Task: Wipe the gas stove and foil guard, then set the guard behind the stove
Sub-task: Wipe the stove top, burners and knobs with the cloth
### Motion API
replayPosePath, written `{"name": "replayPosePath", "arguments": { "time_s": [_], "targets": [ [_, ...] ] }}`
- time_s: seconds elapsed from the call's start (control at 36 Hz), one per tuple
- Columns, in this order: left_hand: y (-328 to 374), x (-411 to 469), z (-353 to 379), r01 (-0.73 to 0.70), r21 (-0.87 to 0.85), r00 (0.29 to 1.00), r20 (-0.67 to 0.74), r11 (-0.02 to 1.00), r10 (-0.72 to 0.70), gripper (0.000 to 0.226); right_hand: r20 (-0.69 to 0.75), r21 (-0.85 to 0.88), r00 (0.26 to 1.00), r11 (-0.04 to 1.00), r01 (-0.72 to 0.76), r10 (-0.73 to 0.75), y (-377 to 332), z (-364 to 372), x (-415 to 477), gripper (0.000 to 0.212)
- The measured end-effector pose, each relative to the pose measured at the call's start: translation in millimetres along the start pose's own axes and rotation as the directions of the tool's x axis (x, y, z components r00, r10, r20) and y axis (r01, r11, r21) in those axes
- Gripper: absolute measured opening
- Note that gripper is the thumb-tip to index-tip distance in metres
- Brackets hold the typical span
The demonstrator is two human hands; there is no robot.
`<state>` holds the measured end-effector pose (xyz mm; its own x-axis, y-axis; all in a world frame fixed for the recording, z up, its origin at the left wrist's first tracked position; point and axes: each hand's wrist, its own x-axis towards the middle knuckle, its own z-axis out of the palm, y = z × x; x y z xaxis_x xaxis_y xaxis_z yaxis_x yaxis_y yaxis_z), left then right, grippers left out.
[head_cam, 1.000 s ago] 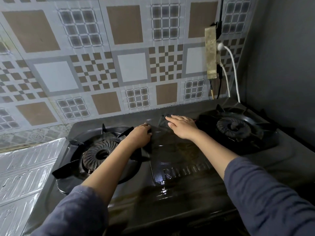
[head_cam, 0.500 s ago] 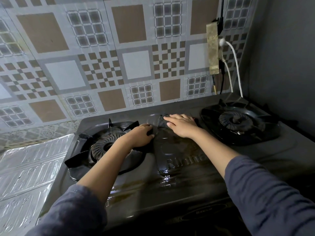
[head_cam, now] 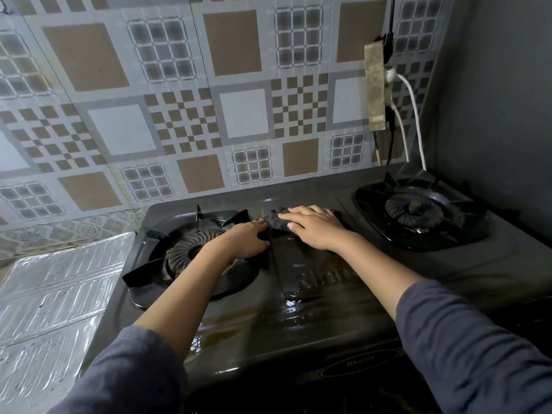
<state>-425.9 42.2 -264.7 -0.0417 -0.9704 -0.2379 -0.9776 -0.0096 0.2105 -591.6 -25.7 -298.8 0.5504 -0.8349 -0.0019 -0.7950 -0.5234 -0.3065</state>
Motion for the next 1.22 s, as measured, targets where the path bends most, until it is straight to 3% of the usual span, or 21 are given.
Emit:
{"name": "replayPosePath", "arguments": {
  "time_s": [0.61, 0.89, 1.22],
  "targets": [
    [-1, -4, 1, -0.039, -0.070, 0.999, -0.007, 0.997, 0.039, 0.057, -0.019, 0.000, 0.998, 0.998, 0.063, -0.063, -12, 0, -17, 0.038],
    [12, -6, 4, -0.011, -0.001, 1.000, -0.025, 1.000, 0.011, 0.048, -0.002, 0.034, 0.991, 0.990, 0.135, -0.135, 9, -8, -30, 0.036],
    [38, -18, 11, 0.040, 0.106, 0.998, -0.057, 0.994, -0.035, 0.039, 0.004, -0.079, 0.999, 0.996, 0.047, -0.046, 34, -20, -57, 0.042]
  ]
}}
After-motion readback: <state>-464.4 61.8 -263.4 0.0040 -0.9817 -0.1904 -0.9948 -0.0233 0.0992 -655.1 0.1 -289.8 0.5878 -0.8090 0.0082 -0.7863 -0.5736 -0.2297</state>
